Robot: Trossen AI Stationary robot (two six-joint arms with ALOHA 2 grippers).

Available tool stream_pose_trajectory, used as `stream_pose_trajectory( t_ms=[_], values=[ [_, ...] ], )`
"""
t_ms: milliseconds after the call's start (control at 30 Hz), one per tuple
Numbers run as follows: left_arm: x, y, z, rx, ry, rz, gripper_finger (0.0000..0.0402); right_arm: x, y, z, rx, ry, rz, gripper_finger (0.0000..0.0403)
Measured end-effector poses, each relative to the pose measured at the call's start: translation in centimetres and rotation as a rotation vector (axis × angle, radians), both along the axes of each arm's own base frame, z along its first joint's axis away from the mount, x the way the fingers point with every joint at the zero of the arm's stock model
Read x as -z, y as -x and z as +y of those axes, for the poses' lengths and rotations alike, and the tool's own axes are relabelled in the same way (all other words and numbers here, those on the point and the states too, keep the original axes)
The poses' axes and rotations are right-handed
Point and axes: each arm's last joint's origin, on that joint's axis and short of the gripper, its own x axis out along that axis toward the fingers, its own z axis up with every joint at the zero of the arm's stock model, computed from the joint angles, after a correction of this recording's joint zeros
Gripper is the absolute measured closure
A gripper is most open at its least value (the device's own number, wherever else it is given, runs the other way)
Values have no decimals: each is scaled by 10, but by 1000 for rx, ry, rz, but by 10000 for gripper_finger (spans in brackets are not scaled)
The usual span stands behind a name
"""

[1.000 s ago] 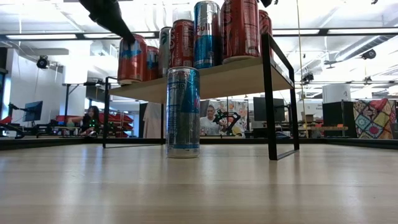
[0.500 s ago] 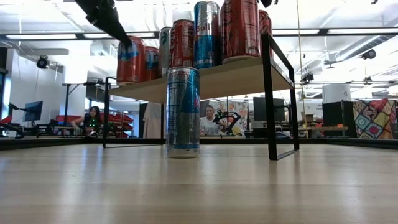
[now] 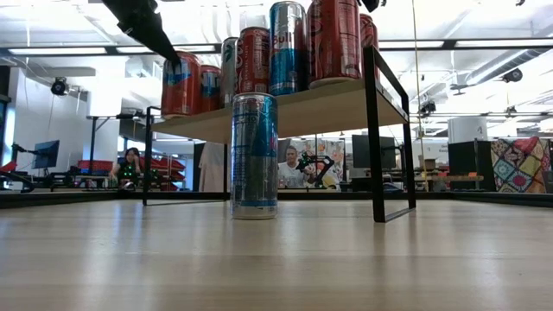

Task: Place canned beverage on shelf
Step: Put the red soda can on the shelf, align with the other red soda cans, then put the white/pink soda can on the shelf, align with the other white/pink soda cans

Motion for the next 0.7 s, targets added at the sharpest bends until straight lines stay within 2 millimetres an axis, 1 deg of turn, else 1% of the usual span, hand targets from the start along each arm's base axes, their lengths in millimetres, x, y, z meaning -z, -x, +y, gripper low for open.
stream_pose_trajectory(
  t_ms=[400, 533, 700],
  values=[
    [-4, 5, -5, 14, 74, -58, 402, 2, 1, 0, -1, 0, 20, 394],
    [-8, 8, -16, 29, 124, -122, 402, 4, 0, 2, -54, -17, 35, 394],
    [-5, 11, -40, 74, 139, -175, 402, 4, -1, 7, -196, -69, 29, 394]
  ],
)
